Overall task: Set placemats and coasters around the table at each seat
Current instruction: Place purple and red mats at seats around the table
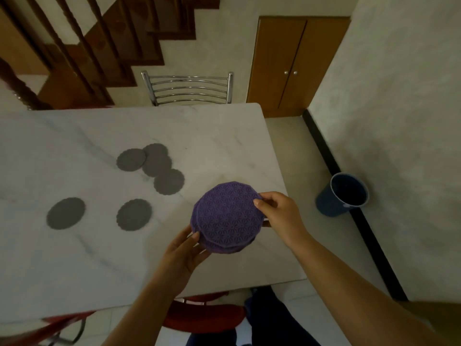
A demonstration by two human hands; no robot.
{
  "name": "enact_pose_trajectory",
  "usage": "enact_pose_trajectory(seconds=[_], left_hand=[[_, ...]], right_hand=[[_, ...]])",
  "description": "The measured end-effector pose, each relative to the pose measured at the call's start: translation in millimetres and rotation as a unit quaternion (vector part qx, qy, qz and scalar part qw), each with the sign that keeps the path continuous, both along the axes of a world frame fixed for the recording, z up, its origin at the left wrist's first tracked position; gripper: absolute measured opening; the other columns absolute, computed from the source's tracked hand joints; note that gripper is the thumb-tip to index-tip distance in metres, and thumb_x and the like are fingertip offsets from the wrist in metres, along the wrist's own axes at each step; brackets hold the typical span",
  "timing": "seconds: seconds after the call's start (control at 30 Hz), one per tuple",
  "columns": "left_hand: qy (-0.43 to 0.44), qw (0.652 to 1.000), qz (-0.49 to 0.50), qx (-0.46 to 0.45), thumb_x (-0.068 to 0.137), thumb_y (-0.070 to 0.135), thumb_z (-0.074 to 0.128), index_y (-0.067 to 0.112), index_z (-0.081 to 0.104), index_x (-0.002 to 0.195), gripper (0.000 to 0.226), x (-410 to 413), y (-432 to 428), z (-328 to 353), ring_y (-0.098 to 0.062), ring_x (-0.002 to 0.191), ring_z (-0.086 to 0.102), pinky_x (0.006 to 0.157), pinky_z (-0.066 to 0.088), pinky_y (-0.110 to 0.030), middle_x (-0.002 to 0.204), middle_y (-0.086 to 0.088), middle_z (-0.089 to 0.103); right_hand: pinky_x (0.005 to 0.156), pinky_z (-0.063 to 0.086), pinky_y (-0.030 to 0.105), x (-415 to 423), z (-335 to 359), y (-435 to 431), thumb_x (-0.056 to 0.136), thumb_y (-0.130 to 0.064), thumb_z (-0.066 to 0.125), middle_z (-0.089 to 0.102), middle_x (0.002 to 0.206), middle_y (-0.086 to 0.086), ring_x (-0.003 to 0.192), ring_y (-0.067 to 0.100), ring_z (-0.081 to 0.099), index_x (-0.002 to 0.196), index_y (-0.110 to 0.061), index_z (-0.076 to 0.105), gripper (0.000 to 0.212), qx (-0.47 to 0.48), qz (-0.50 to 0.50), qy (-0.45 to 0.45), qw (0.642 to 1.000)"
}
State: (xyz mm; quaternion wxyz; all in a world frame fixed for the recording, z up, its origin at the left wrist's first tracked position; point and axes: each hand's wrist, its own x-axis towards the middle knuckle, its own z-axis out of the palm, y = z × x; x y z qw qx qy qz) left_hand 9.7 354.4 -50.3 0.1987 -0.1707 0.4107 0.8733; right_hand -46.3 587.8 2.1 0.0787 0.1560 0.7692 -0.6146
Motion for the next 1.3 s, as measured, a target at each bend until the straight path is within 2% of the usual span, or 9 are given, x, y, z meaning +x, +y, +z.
enact_pose_trajectory(seconds=[0.2,0.3,0.47,0.63,0.83,0.93,1.1,1.2,1.3], left_hand=[[0.002,0.998,0.052,-0.041,0.089,0.007,0.049,0.008,0.057,0.125,0.037,-21.1,28.1,-1.3,-0.027,0.099,0.069,0.083,0.058,-0.04,0.116,-0.011,0.069],[-0.002,0.993,0.11,-0.048,0.093,0.002,0.044,0.01,0.059,0.12,0.031,-35.9,39.3,-3.2,-0.023,0.092,0.071,0.077,0.06,-0.037,0.107,-0.007,0.073],[-0.019,0.979,0.199,-0.032,0.086,0.006,0.051,0.01,0.057,0.123,0.037,-48.7,48.3,-14.0,-0.023,0.096,0.071,0.08,0.059,-0.036,0.113,-0.007,0.071],[-0.042,0.966,0.256,-0.015,0.083,0.007,0.054,0.011,0.057,0.128,0.045,-43.5,50.4,-23.4,-0.026,0.1,0.069,0.083,0.058,-0.038,0.12,-0.01,0.068],[-0.063,0.96,0.269,-0.042,0.084,0.01,0.055,0.012,0.053,0.133,0.049,-31.0,54.5,-23.3,-0.032,0.111,0.064,0.084,0.058,-0.041,0.129,-0.011,0.063],[-0.063,0.957,0.28,-0.04,0.084,0.01,0.054,0.012,0.055,0.131,0.047,-28.9,58.7,-22.1,-0.031,0.107,0.066,0.076,0.06,-0.037,0.126,-0.012,0.065],[-0.058,0.958,0.278,-0.036,0.086,0.009,0.052,0.01,0.053,0.132,0.046,-29.9,62.5,-22.1,-0.033,0.11,0.064,0.081,0.059,-0.039,0.127,-0.014,0.064],[-0.053,0.959,0.276,-0.034,0.086,0.009,0.052,0.01,0.052,0.133,0.047,-31.5,63.6,-21.1,-0.031,0.11,0.064,0.083,0.058,-0.039,0.128,-0.012,0.064],[-0.049,0.962,0.267,-0.028,0.086,0.008,0.052,0.01,0.053,0.133,0.047,-30.3,62.6,-19.0,-0.031,0.111,0.064,0.083,0.058,-0.039,0.129,-0.012,0.063]], right_hand=[[0.062,0.058,0.032,-51.9,4.6,31.1,0.086,-0.016,0.064,0.068,0.093,0.01,0.078,0.024,0.068,0.091,-0.014,0.063,0.006,-0.03,0.042,-0.062,0.997],[0.06,0.057,0.031,-80.1,10.9,52.7,0.087,-0.014,0.063,0.066,0.097,0.01,0.08,0.026,0.067,0.1,-0.01,0.062,0.014,-0.071,0.009,-0.068,0.995],[0.065,0.058,0.029,-119.9,7.4,88.2,0.089,-0.015,0.06,0.066,0.098,0.005,0.083,0.022,0.067,0.11,-0.008,0.059,0.022,-0.133,-0.038,-0.044,0.989],[0.055,0.058,0.025,-159.9,-30.8,95.4,0.088,-0.01,0.06,0.067,0.091,0.005,0.078,0.019,0.066,0.109,-0.006,0.06,0.021,-0.161,-0.067,-0.082,0.981],[0.055,0.055,0.033,-192.4,-90.1,81.1,0.086,-0.004,0.06,0.063,0.103,0.017,0.079,0.025,0.063,0.094,-0.009,0.062,0.01,-0.155,-0.09,-0.146,0.973],[0.044,0.056,0.027,-202.3,-108.3,85.2,0.084,-0.007,0.064,0.064,0.1,0.015,0.083,0.029,0.062,0.108,-0.005,0.063,0.024,-0.058,-0.098,-0.139,0.984],[0.077,0.055,0.051,-207.9,-112.5,97.3,0.084,-0.013,0.062,0.069,0.089,0.018,0.077,0.036,0.067,0.105,0.0,0.066,0.025,0.134,0.052,-0.128,0.981],[0.075,0.05,0.042,-202.2,-105.7,100.0,0.081,-0.009,0.058,0.07,0.094,0.022,0.086,0.038,0.066,0.099,-0.001,0.068,0.022,0.198,0.118,-0.099,0.968],[0.088,0.047,0.039,-194.1,-95.5,97.1,0.083,-0.01,0.056,0.064,0.118,0.018,0.105,0.033,0.061,0.118,-0.004,0.061,0.036,0.241,0.16,-0.089,0.953]])
